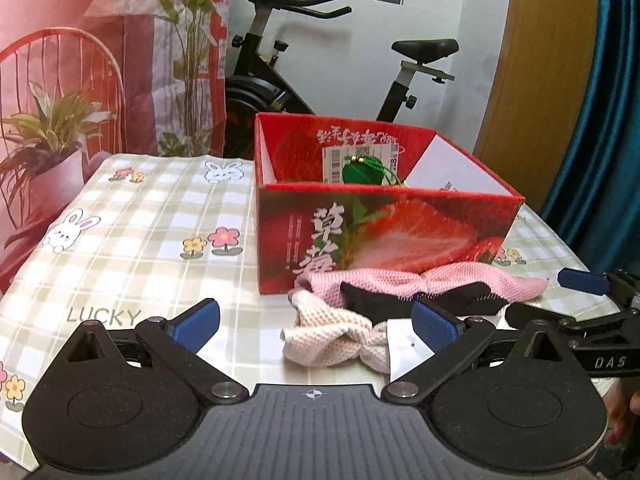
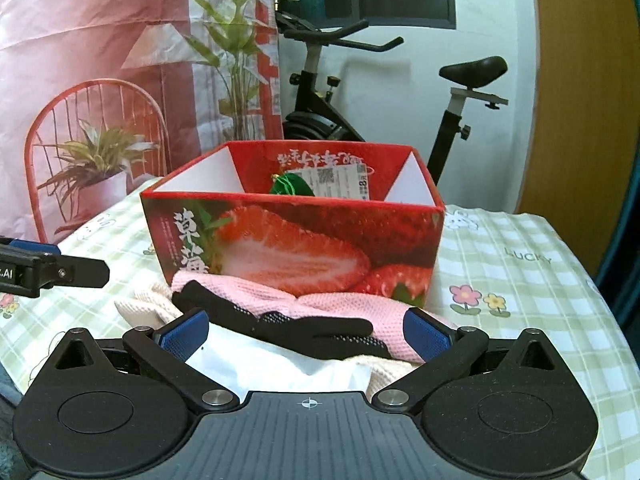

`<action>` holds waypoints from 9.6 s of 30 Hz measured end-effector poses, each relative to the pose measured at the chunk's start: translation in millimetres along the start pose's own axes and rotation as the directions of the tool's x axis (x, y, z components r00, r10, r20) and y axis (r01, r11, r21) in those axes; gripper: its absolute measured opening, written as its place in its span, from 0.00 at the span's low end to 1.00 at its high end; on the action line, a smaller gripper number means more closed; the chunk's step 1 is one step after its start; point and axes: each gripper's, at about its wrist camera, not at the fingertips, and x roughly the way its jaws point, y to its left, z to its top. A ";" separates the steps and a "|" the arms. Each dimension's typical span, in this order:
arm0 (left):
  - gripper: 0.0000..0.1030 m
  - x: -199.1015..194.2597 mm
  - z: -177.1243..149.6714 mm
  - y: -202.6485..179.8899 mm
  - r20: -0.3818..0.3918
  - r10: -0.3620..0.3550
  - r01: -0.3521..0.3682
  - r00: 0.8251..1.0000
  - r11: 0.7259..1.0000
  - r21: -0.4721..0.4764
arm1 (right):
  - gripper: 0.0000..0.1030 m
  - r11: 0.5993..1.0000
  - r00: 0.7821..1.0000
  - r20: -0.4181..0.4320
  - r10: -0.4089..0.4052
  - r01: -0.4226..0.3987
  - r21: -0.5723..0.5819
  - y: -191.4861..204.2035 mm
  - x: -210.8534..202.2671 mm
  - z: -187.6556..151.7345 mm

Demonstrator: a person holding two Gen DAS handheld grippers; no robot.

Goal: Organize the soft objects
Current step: 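Move both grippers back down to the white foil packet on the pile, then close both grippers on the white foil packet, then lift the foil packet and carry it over the red box with both grippers, then lower the foil packet into the red box and open both grippers, then move both grippers back down to the cream knitted towel on the pile, then close both grippers on the cream knitted towel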

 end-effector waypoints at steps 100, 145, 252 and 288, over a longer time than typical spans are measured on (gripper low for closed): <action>0.47 77.8 -49.3 -11.5 -0.243 -0.344 0.316 0.907 0.937 -0.147 | 0.34 0.953 0.935 -0.225 0.274 -0.233 0.192 -7.8 42.9 -47.8; 0.47 133.1 150.5 -17.3 -0.032 -0.334 0.327 0.942 0.936 -0.134 | 0.39 0.981 0.981 -0.024 0.190 -0.190 0.034 -54.6 136.9 164.3; 0.24 45.7 -21.6 21.7 -0.124 -0.155 0.140 0.980 0.982 -0.126 | 0.25 0.976 0.974 -0.131 0.187 -0.169 0.137 -26.4 40.6 -36.1; 0.25 59.4 -35.7 25.0 -0.176 -0.152 0.127 0.973 0.981 -0.146 | 0.25 0.973 0.968 -0.153 0.199 -0.177 0.148 -24.7 40.2 -40.9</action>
